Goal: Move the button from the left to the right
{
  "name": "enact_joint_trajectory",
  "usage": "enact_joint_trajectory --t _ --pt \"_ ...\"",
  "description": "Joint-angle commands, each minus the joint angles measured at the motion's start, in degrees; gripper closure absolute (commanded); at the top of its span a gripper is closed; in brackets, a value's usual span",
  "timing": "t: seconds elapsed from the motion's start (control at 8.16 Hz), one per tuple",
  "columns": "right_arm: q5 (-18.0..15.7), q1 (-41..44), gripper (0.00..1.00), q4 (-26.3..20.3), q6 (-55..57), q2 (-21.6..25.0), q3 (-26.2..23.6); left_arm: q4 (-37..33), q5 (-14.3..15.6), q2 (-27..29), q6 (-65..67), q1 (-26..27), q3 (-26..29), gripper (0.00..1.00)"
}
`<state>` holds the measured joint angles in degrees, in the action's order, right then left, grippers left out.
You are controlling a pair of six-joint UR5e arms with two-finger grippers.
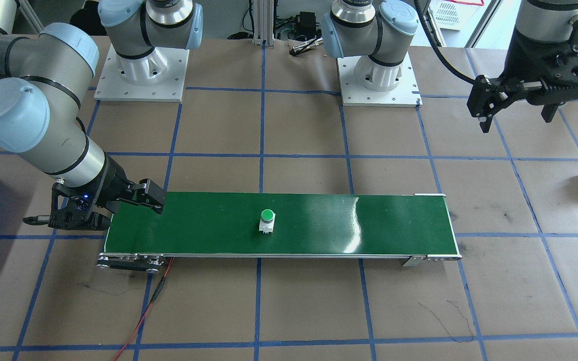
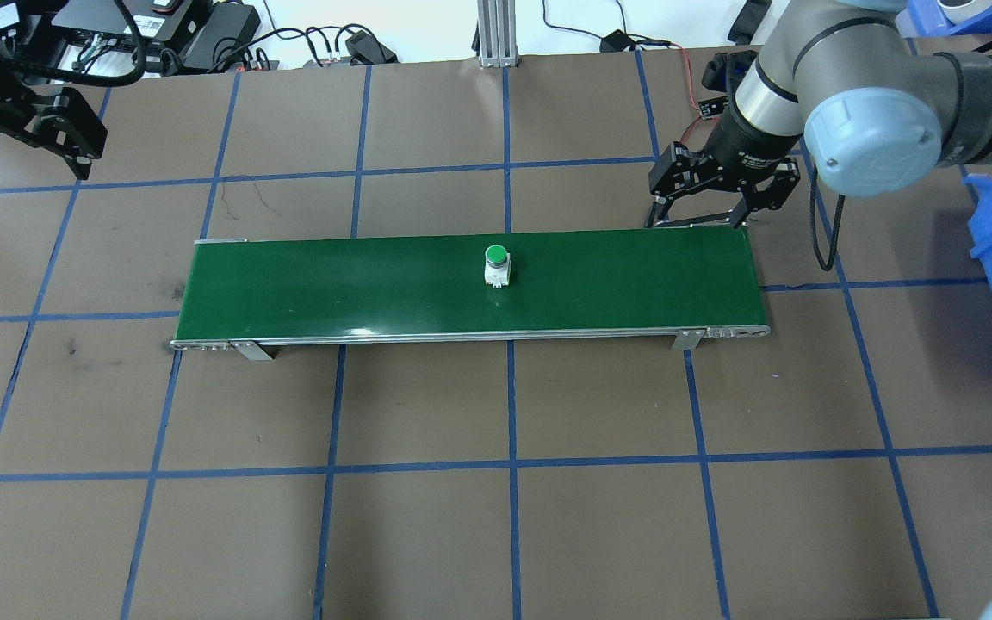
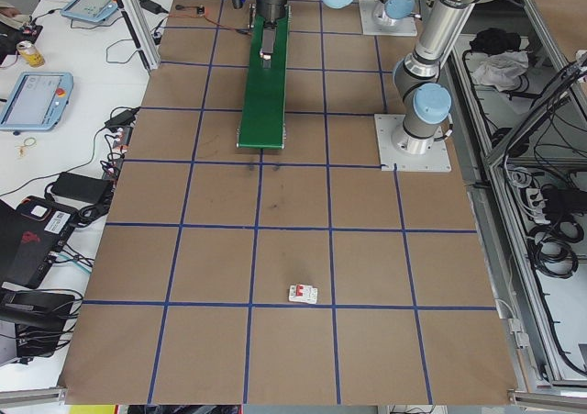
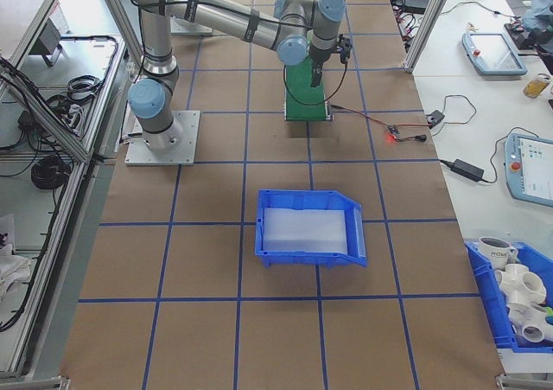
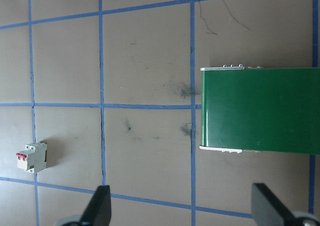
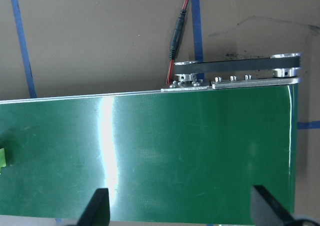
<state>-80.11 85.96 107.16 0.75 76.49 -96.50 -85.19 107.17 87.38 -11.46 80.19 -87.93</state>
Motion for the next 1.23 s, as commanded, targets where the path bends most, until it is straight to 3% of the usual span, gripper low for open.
enact_joint_trajectory --t 0.0,0.12,0.25,0.37,0.61,0.74,1.1 --pt "0.2 0.0 0.00 0.2 0.5 0.0 0.0 0.1 0.9 0.9 0.9 -0.6 0.0 0.00" --pt "0.3 0.1 0.00 0.1 3.2 0.1 -0.1 -0.2 0.6 1.1 1.0 -1.1 -0.7 0.00" --pt "0.1 0.3 0.00 0.2 8.3 0.1 -0.1 0.1 2.6 1.5 -0.7 -1.2 -0.9 0.00" --pt "0.1 0.4 0.00 0.2 8.8 0.1 -0.2 0.2 1.8 1.8 1.6 0.0 -1.5 0.00" --pt "0.0 2.5 0.01 0.8 8.7 0.0 -0.2 0.5 -4.6 1.9 3.4 -0.8 -2.4 0.00" --pt "0.0 3.8 0.01 1.3 9.3 0.0 -0.2 1.9 -5.8 2.0 6.9 -0.8 -2.4 0.00" --pt "-0.4 5.3 0.03 1.7 11.5 -0.5 -0.3 0.1 -4.6 2.0 8.5 -0.7 -2.6 0.00"
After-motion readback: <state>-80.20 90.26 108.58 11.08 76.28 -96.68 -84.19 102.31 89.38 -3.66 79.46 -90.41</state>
